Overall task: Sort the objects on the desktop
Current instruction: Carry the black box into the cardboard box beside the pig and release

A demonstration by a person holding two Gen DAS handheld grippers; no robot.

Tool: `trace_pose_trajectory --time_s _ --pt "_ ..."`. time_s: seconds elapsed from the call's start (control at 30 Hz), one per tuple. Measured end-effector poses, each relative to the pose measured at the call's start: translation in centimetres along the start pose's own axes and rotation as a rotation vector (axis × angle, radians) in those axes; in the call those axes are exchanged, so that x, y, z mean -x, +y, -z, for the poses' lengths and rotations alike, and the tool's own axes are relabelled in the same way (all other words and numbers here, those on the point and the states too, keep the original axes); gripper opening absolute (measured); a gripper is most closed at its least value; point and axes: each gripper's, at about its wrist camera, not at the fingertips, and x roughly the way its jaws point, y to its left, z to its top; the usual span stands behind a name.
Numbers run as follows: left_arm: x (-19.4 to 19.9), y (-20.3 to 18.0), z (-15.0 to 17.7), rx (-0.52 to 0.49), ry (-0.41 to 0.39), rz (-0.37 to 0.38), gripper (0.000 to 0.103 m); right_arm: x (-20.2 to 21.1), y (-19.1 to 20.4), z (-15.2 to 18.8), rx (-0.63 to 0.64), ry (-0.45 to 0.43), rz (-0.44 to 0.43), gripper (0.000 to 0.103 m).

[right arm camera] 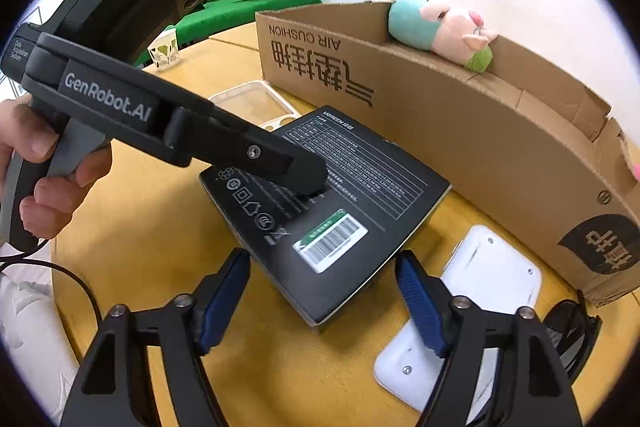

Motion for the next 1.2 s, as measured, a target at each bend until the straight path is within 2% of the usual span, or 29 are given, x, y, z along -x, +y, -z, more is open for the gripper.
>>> trace_pose_trajectory --time_s 0.13,0.3,0.43,0.63,0.8,0.97,1.07,1.2 --pt "2.8 -1.8 -0.9 -0.036 -0.076 -0.019 0.052 1.8 0.1 -0.8 0.011 -0.062 0.024 0.073" --pt "7.3 -4.5 -3.9 -0.121 -0.195 -0.005 0.052 5.9 0.1 -3.6 0.065 -0.176 0.115 0.072" --pt "10.5 -7.3 -8.3 -0.197 -0.305 0.01 0.052 9.2 -1.2 -7.2 0.11 -0.263 0.188 0.073" --pt "15.5 -11.7 -16.4 -0.303 -0.47 0.02 0.052 14.3 -4.4 -14.7 0.214 -0.375 0.32 0.073" --pt "18.7 -14.6 -23.2 -0.366 -0.581 0.031 0.052 18.6 -7.9 -20.9 0.237 -0.463 0.365 0.073" --pt "17.3 -15.1 -29.3 -0.391 -0.572 0.018 0.052 19.0 -12.1 -24.8 0.237 -0.478 0.379 0.073" --pt "14.4 -14.0 -32.0 -0.363 -0.53 0.001 0.052 16.3 -15.6 -26.4 0.202 -0.439 0.339 0.073" --pt "8.5 -11.1 -34.5 -0.302 -0.44 -0.017 0.052 11.8 -19.2 -26.6 0.164 -0.354 0.274 0.073"
